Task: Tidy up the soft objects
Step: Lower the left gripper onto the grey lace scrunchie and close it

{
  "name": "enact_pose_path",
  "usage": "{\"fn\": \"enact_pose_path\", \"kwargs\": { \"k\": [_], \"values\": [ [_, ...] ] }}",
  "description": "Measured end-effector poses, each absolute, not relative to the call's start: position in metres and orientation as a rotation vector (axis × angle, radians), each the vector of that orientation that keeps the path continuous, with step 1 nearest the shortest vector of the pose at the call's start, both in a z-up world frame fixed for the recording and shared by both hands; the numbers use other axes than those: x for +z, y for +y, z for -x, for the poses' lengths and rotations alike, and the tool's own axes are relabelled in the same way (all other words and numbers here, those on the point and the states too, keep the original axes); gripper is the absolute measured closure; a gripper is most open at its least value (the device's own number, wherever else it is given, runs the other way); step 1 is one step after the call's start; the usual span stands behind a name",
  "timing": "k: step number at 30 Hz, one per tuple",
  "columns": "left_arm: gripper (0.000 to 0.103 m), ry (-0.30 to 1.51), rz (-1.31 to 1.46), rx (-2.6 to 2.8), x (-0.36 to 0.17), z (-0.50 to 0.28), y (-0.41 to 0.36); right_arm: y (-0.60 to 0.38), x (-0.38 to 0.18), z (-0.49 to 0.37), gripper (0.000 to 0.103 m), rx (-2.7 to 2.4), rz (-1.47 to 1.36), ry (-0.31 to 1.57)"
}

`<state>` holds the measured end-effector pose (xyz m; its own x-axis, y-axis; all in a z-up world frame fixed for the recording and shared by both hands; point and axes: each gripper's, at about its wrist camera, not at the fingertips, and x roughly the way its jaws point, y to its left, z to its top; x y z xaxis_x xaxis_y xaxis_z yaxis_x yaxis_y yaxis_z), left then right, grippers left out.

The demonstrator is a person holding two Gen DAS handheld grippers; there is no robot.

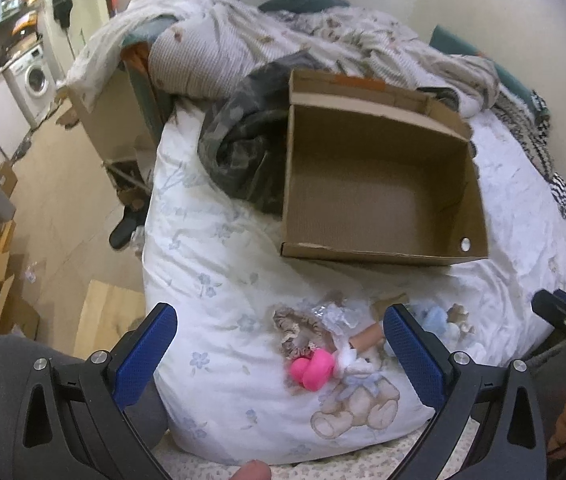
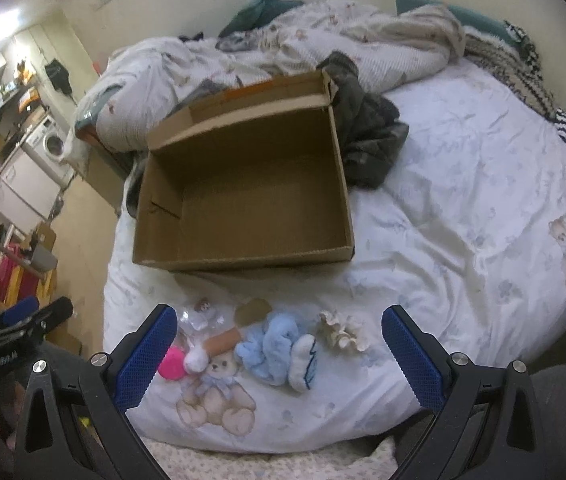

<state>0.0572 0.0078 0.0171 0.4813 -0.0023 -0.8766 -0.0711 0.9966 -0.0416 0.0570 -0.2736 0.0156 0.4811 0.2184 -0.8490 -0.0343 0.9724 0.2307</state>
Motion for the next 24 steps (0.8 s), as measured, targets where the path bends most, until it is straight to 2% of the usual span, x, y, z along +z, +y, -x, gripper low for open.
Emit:
{"fn": "enact_pose_path", "kwargs": {
  "k": [12, 14, 16, 18, 23, 24],
  "values": [
    [0.001, 1.274, 0.129, 0.067, -0.032, -0.098, 0.024, -0.272, -0.021, -0.093, 0.0, 0.201, -0.138, 1.214],
    [0.006, 1.303, 0.15, 0.07, -0.044, -0.103, 0.028, -0.273, -0.03, -0.098, 0.0, 0.195, -0.151, 1.233],
    [0.016, 1.366, 0.173, 0.063, -0.063, -0.109, 0.03, -0.274, -0.041, -0.101, 0.0, 0.188, -0.165, 1.249],
    [0.022, 1.419, 0.194, 0.058, -0.082, -0.115, 0.029, -0.276, -0.051, -0.103, 0.0, 0.18, -0.183, 1.261],
    [0.027, 1.519, 0.17, 0.06, -0.126, -0.127, 0.021, -0.283, -0.071, -0.105, 0.0, 0.154, -0.227, 1.299],
    [0.034, 1.542, 0.162, 0.058, -0.135, -0.129, 0.02, -0.284, -0.073, -0.105, 0.0, 0.15, -0.234, 1.304]
  ]
}}
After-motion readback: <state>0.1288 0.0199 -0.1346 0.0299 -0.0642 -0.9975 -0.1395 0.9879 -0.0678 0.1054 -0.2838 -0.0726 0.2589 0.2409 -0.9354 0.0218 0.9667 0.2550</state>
